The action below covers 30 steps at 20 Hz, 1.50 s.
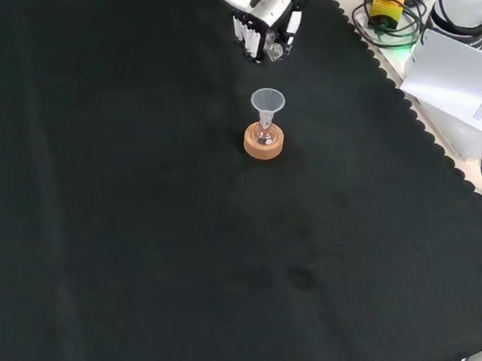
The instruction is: Pour the water from the graduated cylinder into the round-bottom flask.
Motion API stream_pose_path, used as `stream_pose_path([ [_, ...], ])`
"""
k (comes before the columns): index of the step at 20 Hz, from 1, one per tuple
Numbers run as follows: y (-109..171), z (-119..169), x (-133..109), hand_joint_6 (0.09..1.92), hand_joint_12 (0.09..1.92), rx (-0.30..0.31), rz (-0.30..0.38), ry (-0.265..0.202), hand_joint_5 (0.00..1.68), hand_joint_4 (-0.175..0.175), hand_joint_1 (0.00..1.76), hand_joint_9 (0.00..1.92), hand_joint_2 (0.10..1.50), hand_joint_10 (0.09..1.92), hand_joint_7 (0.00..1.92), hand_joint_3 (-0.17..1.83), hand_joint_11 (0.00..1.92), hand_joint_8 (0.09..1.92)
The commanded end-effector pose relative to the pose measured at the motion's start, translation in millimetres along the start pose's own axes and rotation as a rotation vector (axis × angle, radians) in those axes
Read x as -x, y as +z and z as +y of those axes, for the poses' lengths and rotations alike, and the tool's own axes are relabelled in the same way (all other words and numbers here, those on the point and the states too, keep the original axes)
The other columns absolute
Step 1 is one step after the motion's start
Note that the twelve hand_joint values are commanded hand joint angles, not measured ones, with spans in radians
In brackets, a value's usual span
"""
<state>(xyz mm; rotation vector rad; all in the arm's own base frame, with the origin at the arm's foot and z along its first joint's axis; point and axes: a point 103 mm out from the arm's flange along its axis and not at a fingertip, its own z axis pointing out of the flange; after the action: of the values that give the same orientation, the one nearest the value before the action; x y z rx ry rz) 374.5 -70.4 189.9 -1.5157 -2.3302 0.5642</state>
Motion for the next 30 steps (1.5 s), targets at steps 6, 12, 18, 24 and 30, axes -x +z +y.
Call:
stream_pose_path([
  [6, 8, 17, -1, 0.78, 0.81, -0.210, -0.085, 0.039, 1.12, -0.175, 1.28, 1.47, 1.05, 0.09, 1.15, 0.00, 1.19, 0.76],
  [12, 4, 17, 0, 0.77, 0.81, -0.230, -0.095, 0.050, 1.12, -0.175, 1.28, 1.47, 1.05, 0.09, 1.15, 0.00, 1.19, 0.76],
  [18, -2, 17, -3, 0.77, 0.81, -0.255, -0.111, 0.048, 1.12, -0.175, 1.28, 1.47, 1.05, 0.09, 1.15, 0.00, 1.19, 0.75],
  [24, -5, 19, -8, 0.77, 0.81, -0.280, -0.129, 0.044, 1.12, -0.175, 1.28, 1.47, 1.05, 0.09, 1.15, 0.00, 1.19, 0.75],
  [30, -10, 19, -10, 0.77, 0.80, -0.300, -0.156, 0.050, 1.12, -0.175, 1.28, 1.47, 1.05, 0.09, 1.15, 0.00, 1.19, 0.75],
])
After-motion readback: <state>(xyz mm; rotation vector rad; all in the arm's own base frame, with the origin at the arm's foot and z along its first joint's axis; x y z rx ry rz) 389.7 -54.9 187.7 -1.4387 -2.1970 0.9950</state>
